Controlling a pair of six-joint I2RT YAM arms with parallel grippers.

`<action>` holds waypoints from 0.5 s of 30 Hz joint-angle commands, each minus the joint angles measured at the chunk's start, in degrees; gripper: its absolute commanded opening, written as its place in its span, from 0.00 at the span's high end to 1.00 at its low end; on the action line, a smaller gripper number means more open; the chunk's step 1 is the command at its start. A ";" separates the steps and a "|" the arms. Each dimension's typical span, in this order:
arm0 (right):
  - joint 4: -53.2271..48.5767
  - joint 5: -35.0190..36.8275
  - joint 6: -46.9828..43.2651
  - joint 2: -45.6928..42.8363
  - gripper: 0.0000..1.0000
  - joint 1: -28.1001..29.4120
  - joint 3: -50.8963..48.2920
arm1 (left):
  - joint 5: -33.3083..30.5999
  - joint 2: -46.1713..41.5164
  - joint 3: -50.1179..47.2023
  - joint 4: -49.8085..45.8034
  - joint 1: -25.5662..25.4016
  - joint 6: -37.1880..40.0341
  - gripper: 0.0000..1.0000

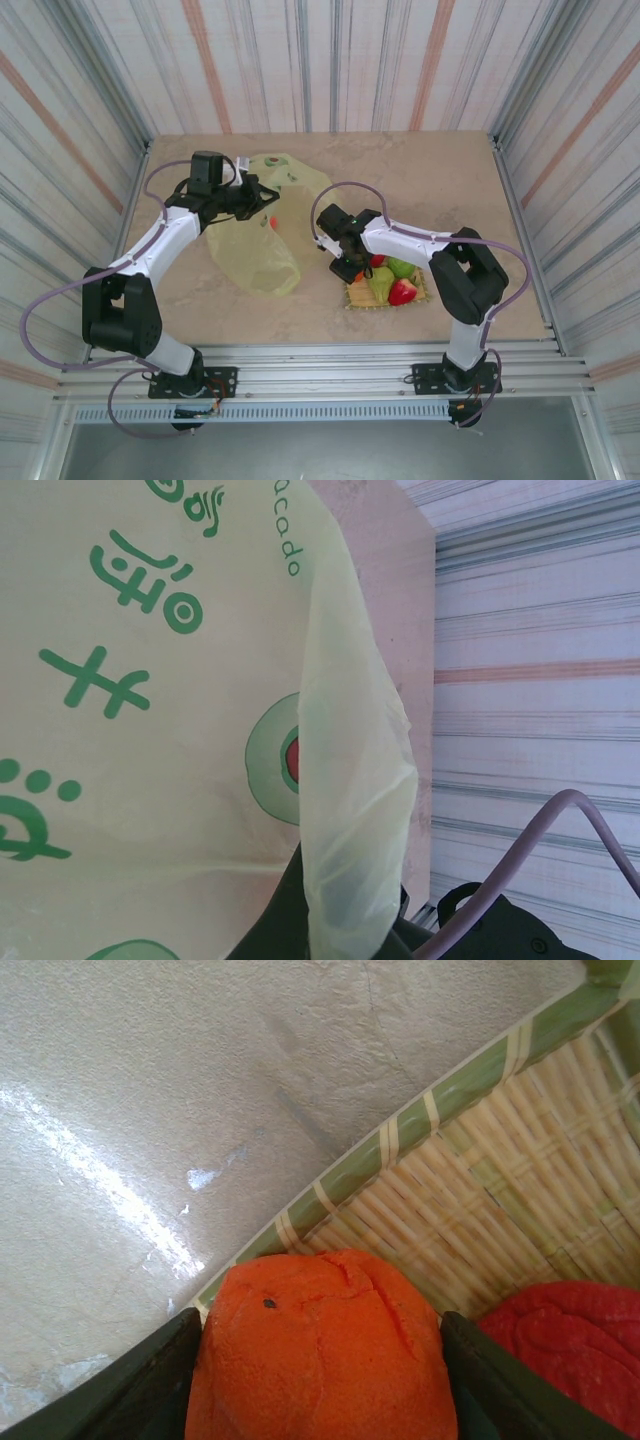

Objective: Place the fruits into the plastic bag

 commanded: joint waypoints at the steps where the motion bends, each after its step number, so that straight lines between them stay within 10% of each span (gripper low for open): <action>1: -1.03 -0.39 -0.31 -0.64 0.42 0.33 -0.38 | 1.33 0.01 -0.37 0.99 0.37 0.84 1.00; 15: 12.92 -16.22 7.78 -14.35 0.48 1.23 -4.17 | 1.77 -0.25 -0.43 1.19 0.31 0.30 1.00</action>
